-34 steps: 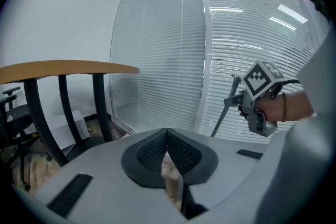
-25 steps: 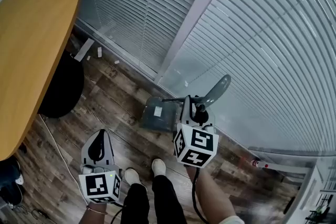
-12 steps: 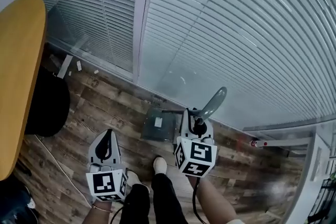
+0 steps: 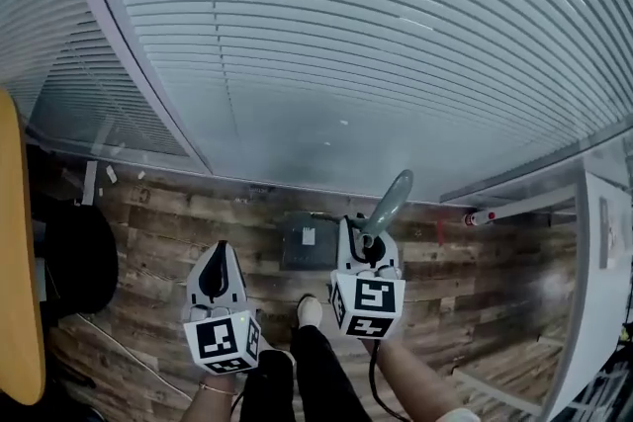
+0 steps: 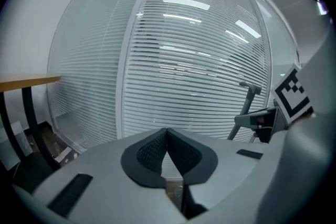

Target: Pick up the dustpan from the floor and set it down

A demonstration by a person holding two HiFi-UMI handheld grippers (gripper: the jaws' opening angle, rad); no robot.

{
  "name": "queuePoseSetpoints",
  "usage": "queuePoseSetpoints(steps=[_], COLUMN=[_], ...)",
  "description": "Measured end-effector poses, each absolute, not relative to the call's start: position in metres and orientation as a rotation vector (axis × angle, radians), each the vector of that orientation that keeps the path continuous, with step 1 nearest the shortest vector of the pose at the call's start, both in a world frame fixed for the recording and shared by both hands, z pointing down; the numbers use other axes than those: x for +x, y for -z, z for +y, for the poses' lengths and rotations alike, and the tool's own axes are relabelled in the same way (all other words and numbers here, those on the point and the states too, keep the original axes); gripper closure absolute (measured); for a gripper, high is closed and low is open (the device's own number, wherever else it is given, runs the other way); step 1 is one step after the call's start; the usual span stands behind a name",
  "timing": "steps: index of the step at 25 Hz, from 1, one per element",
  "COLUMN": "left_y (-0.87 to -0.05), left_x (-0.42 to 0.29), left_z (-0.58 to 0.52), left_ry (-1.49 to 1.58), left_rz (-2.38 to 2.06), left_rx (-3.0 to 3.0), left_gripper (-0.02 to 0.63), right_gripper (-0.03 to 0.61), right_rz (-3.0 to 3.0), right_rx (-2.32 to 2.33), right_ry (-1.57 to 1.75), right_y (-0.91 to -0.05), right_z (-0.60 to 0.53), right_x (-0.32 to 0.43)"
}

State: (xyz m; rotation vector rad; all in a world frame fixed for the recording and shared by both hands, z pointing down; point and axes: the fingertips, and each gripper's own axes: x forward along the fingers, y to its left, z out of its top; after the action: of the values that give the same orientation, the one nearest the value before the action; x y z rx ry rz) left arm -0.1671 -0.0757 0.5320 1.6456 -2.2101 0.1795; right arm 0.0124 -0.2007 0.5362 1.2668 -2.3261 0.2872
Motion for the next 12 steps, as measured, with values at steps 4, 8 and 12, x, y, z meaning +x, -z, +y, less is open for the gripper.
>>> queuePoseSetpoints(steps=[4,8,12], left_y=[-0.531,-0.538,-0.54], left_x=[-0.128,-0.097,-0.073], left_z=[-0.106,-0.128,-0.144], left_ry=[-0.212,-0.249,-0.264], left_rz=[-2.143,-2.087,-2.052], left_rx=[1.742,1.802,1.845], left_gripper=[0.595,0.597,0.595], right_gripper=[0.479,0.479,0.479], right_rz=[-2.3,-2.264,-2.241], right_rx=[1.318,1.375,1.414], right_ry=[-0.294,-0.31,-0.324], right_y=[-0.537,-0.54,-0.543], right_z=[-0.212,-0.224,-0.234], right_x=[0.049,0.088,0.117])
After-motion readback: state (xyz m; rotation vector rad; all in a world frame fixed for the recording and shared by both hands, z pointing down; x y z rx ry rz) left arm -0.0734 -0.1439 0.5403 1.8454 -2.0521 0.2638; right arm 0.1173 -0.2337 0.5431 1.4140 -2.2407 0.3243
